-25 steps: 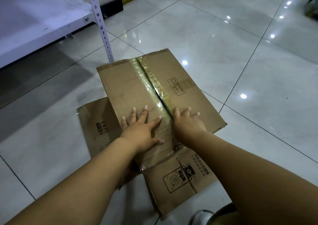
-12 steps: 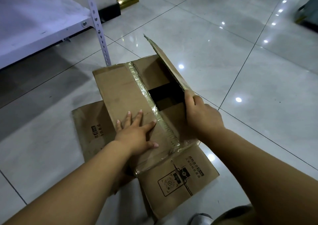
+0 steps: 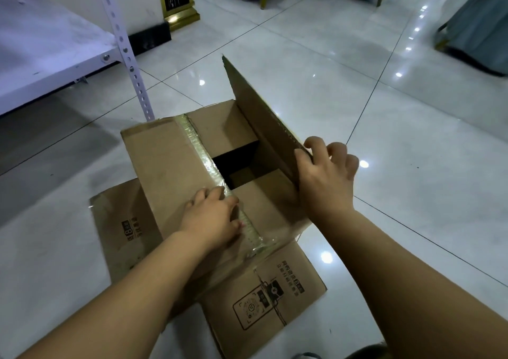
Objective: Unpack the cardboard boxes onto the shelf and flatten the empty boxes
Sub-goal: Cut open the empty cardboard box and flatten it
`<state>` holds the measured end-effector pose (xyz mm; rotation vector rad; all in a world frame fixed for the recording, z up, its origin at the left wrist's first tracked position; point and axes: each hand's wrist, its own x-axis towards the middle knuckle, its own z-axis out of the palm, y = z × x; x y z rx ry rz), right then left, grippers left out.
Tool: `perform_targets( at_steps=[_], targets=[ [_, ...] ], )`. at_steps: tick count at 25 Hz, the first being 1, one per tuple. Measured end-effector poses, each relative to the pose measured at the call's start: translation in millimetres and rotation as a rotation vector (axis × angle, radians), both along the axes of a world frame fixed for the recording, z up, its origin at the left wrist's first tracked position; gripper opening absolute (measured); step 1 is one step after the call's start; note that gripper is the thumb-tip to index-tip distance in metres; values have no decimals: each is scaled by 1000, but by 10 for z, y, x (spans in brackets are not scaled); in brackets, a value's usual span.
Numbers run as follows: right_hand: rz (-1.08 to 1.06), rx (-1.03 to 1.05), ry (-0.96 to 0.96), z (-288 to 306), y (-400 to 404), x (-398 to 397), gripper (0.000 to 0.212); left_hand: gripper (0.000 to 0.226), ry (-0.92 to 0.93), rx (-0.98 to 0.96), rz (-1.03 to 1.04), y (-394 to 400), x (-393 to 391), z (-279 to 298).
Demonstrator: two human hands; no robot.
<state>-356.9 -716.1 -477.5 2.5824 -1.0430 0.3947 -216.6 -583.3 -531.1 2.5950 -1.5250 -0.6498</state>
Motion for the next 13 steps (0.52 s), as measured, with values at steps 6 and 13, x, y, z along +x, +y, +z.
perform_targets(
  at_steps=[6,13],
  targets=[
    [-302,268,208,-111,-287,-240,60,58,34,-21,-72,-239,-125,-98],
    [-307,672,407,-565,-478,-397,50,55,-21,22,-111,-326,-109,-188]
  ],
)
